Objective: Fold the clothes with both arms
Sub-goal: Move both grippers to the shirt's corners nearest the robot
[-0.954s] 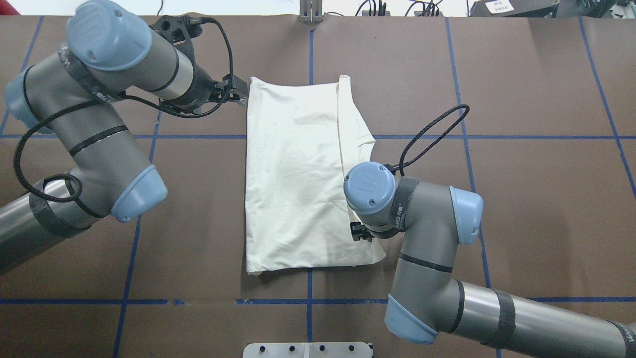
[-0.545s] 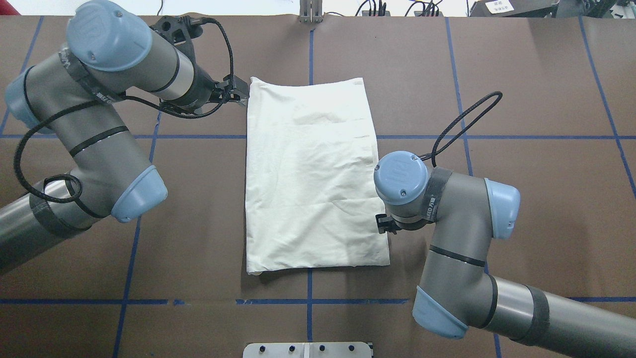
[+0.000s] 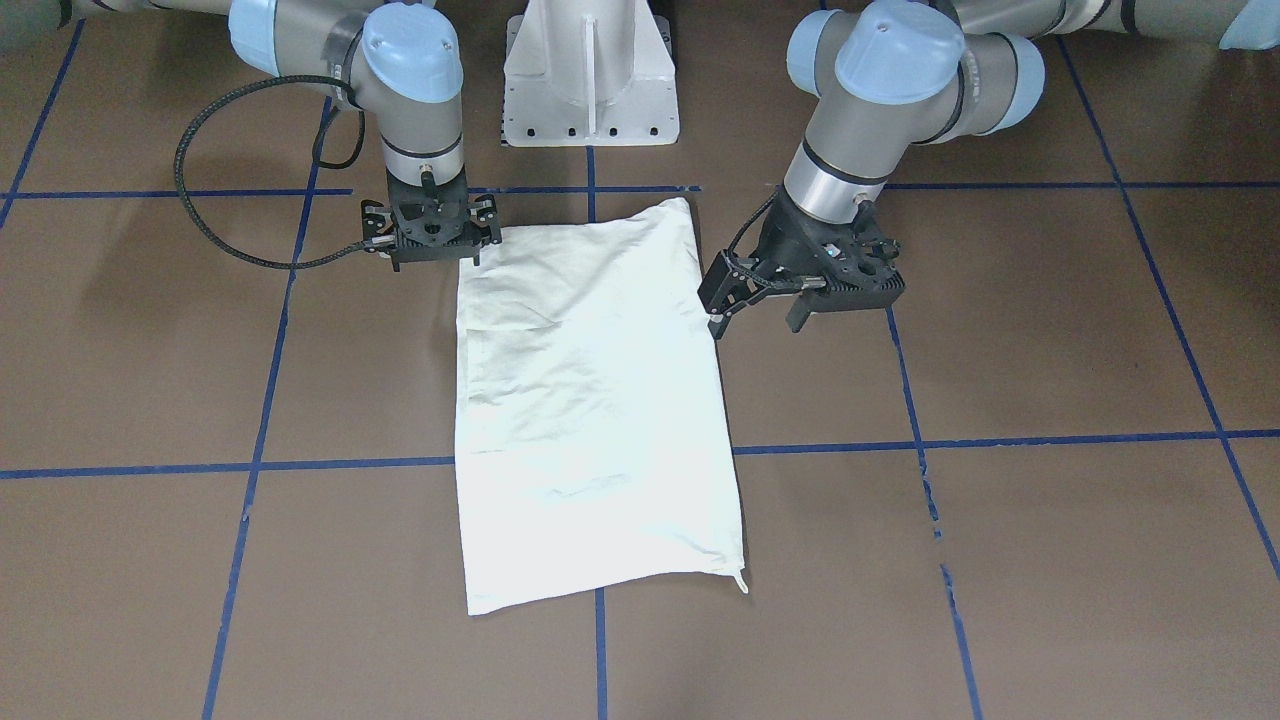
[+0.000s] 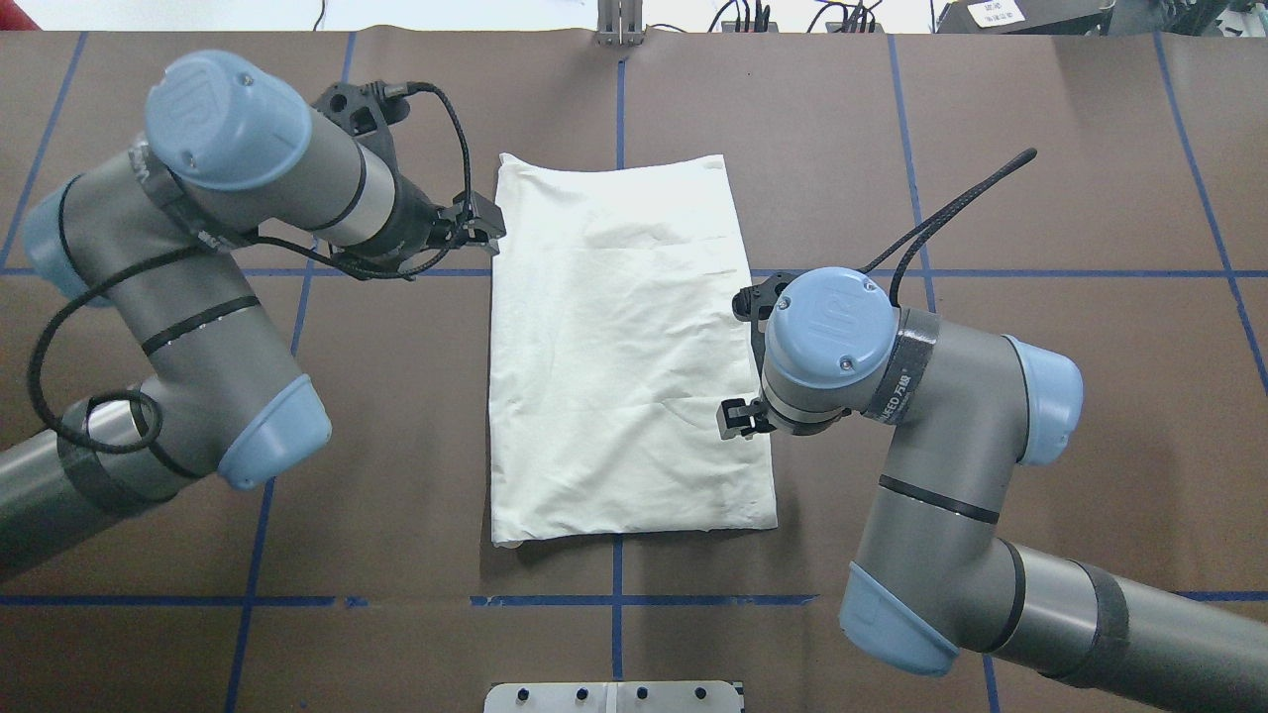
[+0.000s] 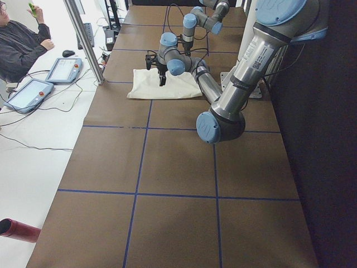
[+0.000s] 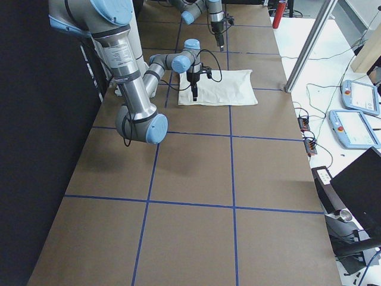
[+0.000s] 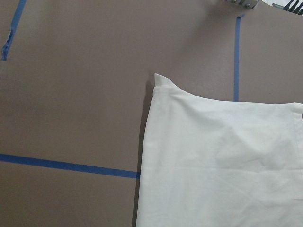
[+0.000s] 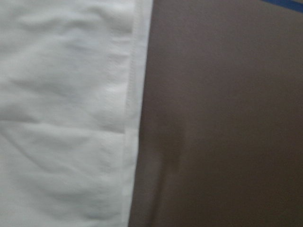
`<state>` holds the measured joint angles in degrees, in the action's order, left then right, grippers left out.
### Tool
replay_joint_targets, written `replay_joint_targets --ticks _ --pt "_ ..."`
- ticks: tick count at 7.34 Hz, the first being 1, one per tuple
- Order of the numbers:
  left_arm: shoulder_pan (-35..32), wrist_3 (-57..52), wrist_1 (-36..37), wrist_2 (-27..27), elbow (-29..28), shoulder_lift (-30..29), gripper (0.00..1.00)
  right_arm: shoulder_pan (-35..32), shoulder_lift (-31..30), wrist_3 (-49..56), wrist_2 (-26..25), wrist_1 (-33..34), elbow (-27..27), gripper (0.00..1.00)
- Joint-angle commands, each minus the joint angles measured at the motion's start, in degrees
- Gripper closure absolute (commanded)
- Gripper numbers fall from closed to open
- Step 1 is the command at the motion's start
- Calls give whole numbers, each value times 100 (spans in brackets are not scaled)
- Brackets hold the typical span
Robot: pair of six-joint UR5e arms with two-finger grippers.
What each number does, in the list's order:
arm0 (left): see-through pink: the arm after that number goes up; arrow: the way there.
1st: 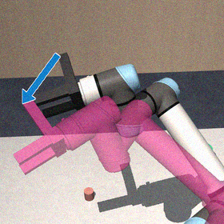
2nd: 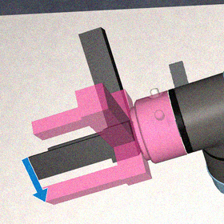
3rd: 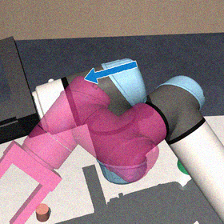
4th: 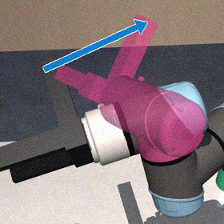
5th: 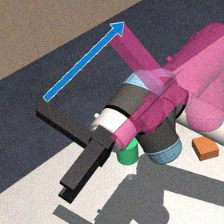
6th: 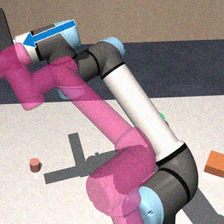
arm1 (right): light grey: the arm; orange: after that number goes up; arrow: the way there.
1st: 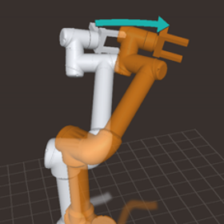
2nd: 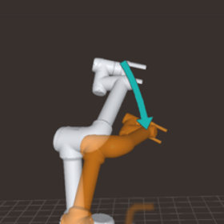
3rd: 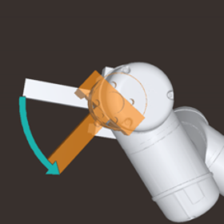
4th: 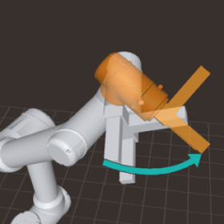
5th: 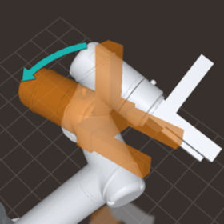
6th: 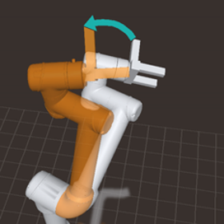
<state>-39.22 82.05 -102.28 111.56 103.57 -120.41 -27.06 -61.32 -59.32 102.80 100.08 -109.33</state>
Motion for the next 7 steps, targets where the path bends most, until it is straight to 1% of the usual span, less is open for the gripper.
replay_joint_targets --ticks 1,2,3,4,5,7 --pt "1079 1571 -239 -203 496 553 0 -19 -55 -306 257 -969 -106 0" --pt "1562 1995 -127 -440 628 554 0 -19 -64 -456 284 -1156 -132 0" --pt "2045 2269 -108 -782 577 580 3 -19 -73 -501 284 -1314 -124 0" --pt "2433 2359 -108 -1090 498 572 11 -19 -73 -510 284 -1360 -124 0" --pt "2437 2325 -108 -1128 324 554 14 -19 -64 -510 276 -1360 -106 0" --pt "2323 2307 -108 -1128 278 563 23 -28 -55 -510 267 -1369 -106 0"
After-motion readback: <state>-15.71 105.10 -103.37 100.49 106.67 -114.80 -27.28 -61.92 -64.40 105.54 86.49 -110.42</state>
